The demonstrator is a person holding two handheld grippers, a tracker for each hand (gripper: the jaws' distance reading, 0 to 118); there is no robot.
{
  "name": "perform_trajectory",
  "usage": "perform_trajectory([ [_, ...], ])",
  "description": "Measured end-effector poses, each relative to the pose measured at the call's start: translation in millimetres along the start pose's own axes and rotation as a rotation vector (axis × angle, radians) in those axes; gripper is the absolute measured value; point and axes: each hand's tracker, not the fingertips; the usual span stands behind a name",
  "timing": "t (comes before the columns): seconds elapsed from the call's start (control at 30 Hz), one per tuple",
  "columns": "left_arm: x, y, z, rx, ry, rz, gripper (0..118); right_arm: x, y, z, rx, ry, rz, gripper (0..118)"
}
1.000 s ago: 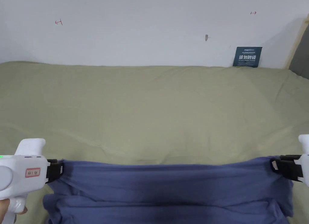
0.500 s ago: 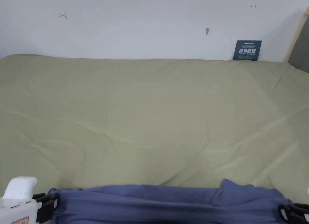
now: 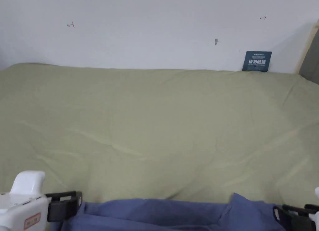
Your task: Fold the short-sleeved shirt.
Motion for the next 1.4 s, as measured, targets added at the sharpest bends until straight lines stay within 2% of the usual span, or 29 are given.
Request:
perform_trajectory([
  [0.03, 12.0, 13.6, 9.1, 0.069, -0.019, 0.002, 106, -12.0, 11.8, 6.6, 0.074, -0.02, 0.019, 78],
  [0.07, 23.5, 23.9, 17.6, 0.141, -0.026, 0.004, 92, -24.4, 20.5, 13.2, 0.162, -0.058, 0.038, 76],
  [0.1, 41.0, 34.2, 28.0, 0.23, -0.008, 0.003, 70, -39.4, 29.6, 21.5, 0.266, -0.073, 0.042, 76],
  [0.13, 57.6, 42.4, 36.9, 0.294, 0.007, -0.002, 31, -55.6, 37.9, 30.0, 0.348, -0.084, 0.006, 56],
  [0.17, 70.6, 47.3, 42.3, 0.352, 0.018, 0.0, 7, -67.7, 43.2, 36.6, 0.418, -0.094, -0.017, 18],
  [0.2, 86.6, 50.6, 48.6, 0.423, 0.04, 0.017, 1, -83.5, 49.4, 44.5, 0.516, -0.088, -0.035, 1],
  [0.27, 113.7, 50.6, 59.0, 0.514, 0.055, 0.028, 1, -110.5, 52.2, 51.4, 0.618, -0.18, -0.01, 1],
  [0.33, 134.9, 46.5, 67.2, 0.56, 0.101, 0.0, 1, -125.5, 58.1, 56.3, 0.619, -0.14, 0.005, 1],
  [0.37, 140.2, 45.1, 70.0, 0.573, 0.098, -0.003, 1, -130.0, 58.3, 58.2, 0.623, -0.139, 0.009, 1],
  [0.47, 147.0, 40.5, 74.3, 0.589, 0.113, -0.035, 1, -136.7, 58.7, 60.3, 0.642, -0.17, 0.088, 1],
  [0.63, 143.7, 41.2, 79.5, 0.597, 0.133, -0.068, 1, -137.5, 55.9, 65.4, 0.658, -0.175, 0.079, 1],
  [0.7, 132.4, 47.1, 79.7, 0.574, 0.091, -0.049, 1, -140.3, 55.7, 65.8, 0.663, -0.174, 0.078, 1],
  [0.83, 73.6, 68.2, 59.1, 0.273, -0.224, 0.159, 1, -148.1, 54.5, 69.3, 0.675, -0.163, 0.1, 1],
  [0.97, -3.8, 58.7, 18.1, -0.047, -0.363, 0.305, 1, -156.8, 50.7, 71.5, 0.675, -0.151, 0.118, 1],
  [1.0, -26.6, 50.8, 4.2, -0.125, -0.357, 0.347, 1, -159.6, 50.2, 72.0, 0.669, -0.144, 0.119, 1],
  [1.07, -55.3, 33.5, -12.6, -0.274, -0.415, 0.366, 1, -163.4, 47.1, 70.3, 0.655, -0.14, 0.123, 1],
  [1.13, -87.9, 13.5, -31.4, -0.358, -0.429, 0.438, 1, -166.8, 43.9, 68.3, 0.648, -0.143, 0.127, 1],
  [1.3, -135.1, -18.5, -60.2, -0.397, -0.491, 0.629, 1, -176.5, 44.2, 63.7, 0.625, -0.139, 0.13, 1],
  [1.4, -147.6, -25.8, -74.2, -0.415, -0.479, 0.623, 1, -180.5, 44.0, 60.8, 0.617, -0.141, 0.147, 1],
])
